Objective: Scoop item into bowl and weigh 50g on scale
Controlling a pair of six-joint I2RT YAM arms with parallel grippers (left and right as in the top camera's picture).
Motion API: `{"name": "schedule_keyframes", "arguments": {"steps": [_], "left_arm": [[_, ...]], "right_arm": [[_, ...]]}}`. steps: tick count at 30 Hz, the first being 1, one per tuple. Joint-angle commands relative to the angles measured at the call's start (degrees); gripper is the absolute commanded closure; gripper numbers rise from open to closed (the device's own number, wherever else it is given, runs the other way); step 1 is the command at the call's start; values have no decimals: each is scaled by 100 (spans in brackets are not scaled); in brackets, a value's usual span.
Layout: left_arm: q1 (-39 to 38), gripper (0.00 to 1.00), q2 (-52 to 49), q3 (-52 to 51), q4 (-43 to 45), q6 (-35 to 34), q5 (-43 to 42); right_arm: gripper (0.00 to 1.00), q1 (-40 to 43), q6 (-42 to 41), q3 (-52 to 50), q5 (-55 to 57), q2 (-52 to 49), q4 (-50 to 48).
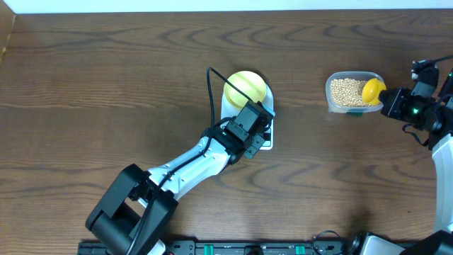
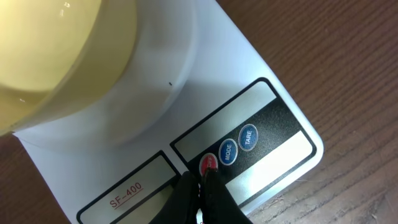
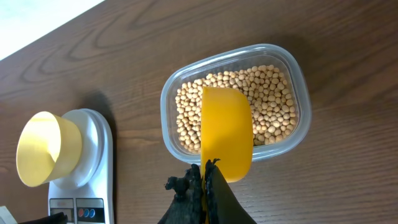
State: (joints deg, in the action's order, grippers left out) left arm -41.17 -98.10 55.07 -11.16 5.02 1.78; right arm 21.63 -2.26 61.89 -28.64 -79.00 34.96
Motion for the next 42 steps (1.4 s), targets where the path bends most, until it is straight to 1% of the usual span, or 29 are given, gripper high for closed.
{"name": "schedule_keyframes", "arguments": {"steps": [1,3,10,17,35,42], "left_arm": [[-15,92,-48,22,28,413,-404],[-15,92,-85,22,46,509,-568],[72,92,-251,22,120,501,-564],[238,93,-391,22,133,348,-564],[243,92,-564,22,212,345,-575],[243,93,-603,22,208,350,-719]], "right_arm": [[99,-28,114,68,2,101,-7],[99,-28,131,68,0,101,-9],[99,-28,175,68,0,101,17],[99,-28,216,68,2,101,15],[99,-28,216,68,2,101,20],[99,-28,214,68,2,101,22]]}}
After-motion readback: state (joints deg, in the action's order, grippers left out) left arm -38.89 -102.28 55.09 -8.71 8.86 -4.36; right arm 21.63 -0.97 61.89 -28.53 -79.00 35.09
